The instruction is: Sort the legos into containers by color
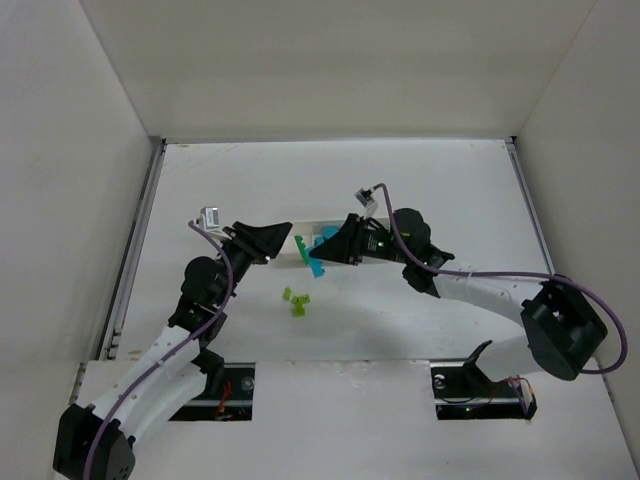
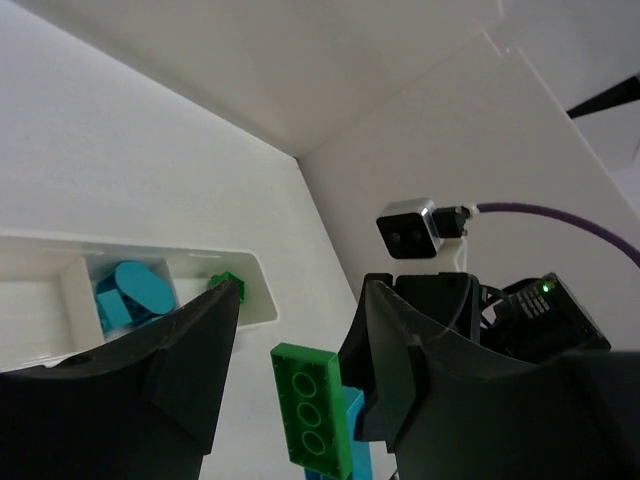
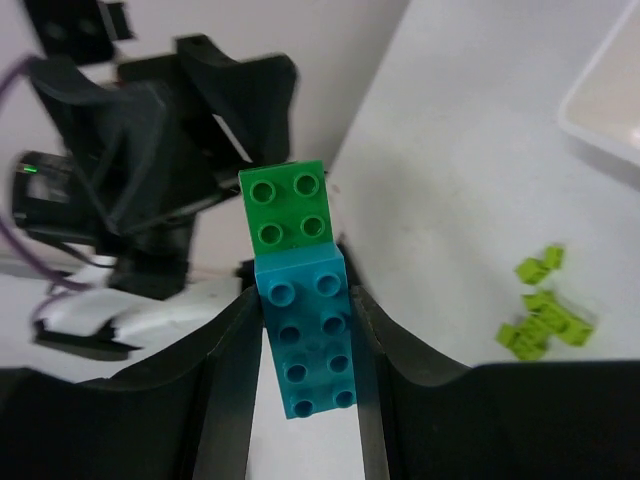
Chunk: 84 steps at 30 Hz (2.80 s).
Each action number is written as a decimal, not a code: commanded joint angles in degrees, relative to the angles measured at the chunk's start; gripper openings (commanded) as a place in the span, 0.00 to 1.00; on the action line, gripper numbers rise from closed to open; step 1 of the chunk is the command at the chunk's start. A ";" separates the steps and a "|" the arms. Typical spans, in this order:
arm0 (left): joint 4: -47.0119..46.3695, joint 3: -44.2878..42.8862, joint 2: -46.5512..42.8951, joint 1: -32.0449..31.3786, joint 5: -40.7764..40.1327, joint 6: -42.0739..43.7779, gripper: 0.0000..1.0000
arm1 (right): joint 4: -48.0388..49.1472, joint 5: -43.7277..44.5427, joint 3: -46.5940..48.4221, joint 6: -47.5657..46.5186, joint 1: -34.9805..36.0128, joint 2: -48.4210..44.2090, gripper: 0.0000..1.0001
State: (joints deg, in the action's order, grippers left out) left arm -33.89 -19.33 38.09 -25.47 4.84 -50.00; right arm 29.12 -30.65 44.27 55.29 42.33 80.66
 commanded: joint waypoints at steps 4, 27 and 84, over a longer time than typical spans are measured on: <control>-11.81 0.79 4.88 -3.22 5.18 1.66 0.52 | 17.80 -4.50 -3.05 15.54 -3.17 -2.53 0.28; -15.94 0.52 5.33 -7.35 6.49 0.60 0.63 | 24.92 -4.41 -6.30 19.77 -6.60 2.83 0.28; -20.52 -2.64 15.62 -6.03 6.94 -6.78 0.24 | 36.35 -4.06 -10.60 23.64 -7.91 5.03 0.27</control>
State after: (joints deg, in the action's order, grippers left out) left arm -50.68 -19.73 55.64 -32.47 11.68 -57.58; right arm 59.75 -35.55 35.11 77.34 36.29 86.94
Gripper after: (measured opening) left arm 0.344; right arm 0.427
